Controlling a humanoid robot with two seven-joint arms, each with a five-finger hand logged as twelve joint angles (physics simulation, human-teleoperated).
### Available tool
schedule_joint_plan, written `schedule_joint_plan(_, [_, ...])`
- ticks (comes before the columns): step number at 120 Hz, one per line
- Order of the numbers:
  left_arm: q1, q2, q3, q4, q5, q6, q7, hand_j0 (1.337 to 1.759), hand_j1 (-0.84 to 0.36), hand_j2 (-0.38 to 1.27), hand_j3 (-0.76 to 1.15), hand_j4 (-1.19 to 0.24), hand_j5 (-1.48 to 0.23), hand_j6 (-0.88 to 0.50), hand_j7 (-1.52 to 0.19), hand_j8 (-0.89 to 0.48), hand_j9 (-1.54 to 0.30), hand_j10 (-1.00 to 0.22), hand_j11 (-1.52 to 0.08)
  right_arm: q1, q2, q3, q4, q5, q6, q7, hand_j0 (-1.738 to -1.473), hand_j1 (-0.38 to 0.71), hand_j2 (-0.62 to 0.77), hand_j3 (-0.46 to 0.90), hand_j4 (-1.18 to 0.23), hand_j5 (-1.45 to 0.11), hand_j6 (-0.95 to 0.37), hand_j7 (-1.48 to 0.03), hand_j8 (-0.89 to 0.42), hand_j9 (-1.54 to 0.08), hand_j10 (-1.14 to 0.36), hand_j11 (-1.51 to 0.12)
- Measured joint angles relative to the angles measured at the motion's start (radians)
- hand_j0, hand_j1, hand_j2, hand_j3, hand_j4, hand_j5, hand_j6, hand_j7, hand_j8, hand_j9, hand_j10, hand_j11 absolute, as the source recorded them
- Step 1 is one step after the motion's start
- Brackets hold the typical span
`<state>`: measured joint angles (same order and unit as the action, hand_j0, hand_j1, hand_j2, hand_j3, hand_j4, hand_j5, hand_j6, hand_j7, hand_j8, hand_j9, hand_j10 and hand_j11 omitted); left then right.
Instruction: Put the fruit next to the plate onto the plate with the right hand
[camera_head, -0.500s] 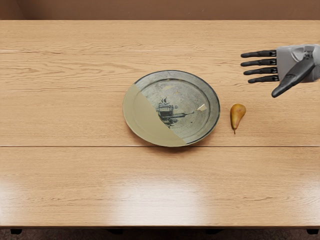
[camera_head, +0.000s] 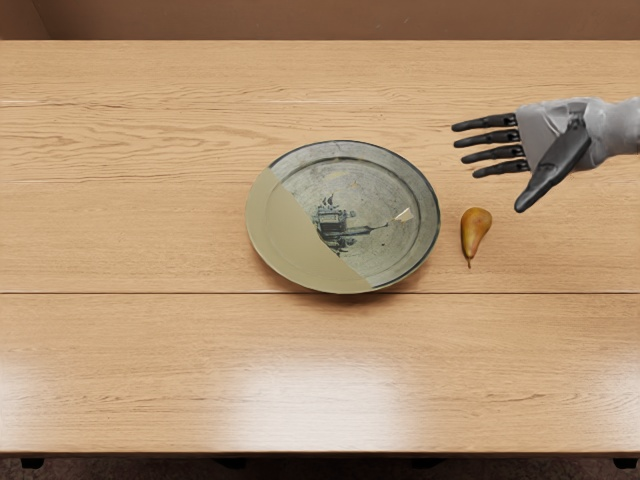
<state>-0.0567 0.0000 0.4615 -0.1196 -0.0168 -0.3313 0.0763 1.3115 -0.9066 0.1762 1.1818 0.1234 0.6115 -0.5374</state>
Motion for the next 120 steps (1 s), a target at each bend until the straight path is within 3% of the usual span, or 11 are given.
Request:
schedule_joint_plan(24, [0.000,0.000,0.000,0.000,0.000,0.000,0.000,1.658,0.35,0.00,0.00,0.00,0.00,0.00,0.00,0.00,0.00,0.00,0.00,0.083,0.087,-0.034,0.016,-0.161,-0.006,-0.037,-1.658,-0.32,-0.01,0.00,-0.03,-0.04,-0.03,-0.04,-0.03,-0.04,-0.03,-0.04])
schedule_joint_plan(41, [0.000,0.000,0.000,-0.001,0.000,0.000,0.000,1.658,0.35,0.00,0.00,0.00,0.00,0.00,0.00,0.00,0.00,0.00,0.00,0.184,0.129,-0.158,0.039,-0.196,-0.125,-0.064,-1.658,-0.32,-0.01,0.00,-0.03,-0.04,-0.03,-0.04,-0.03,-0.04,-0.03,-0.04])
schedule_joint_plan(70, [0.000,0.000,0.000,-0.001,0.000,0.000,0.000,1.658,0.35,0.00,0.00,0.00,0.00,0.00,0.00,0.00,0.00,0.00,0.00,0.335,0.184,-0.362,0.083,-0.272,-0.331,-0.073,-1.658,-0.32,-0.01,0.00,-0.03,-0.04,-0.03,-0.04,-0.03,-0.04,-0.03,-0.04])
schedule_joint_plan(120, [0.000,0.000,0.000,0.000,0.000,0.000,0.000,1.658,0.35,0.00,0.00,0.00,0.00,0.00,0.00,0.00,0.00,0.00,0.00,0.457,0.309,-0.644,0.281,-0.363,-0.786,-0.073,-1.658,-0.31,-0.01,0.00,-0.03,-0.04,-0.03,-0.04,-0.03,-0.04,-0.03,-0.04])
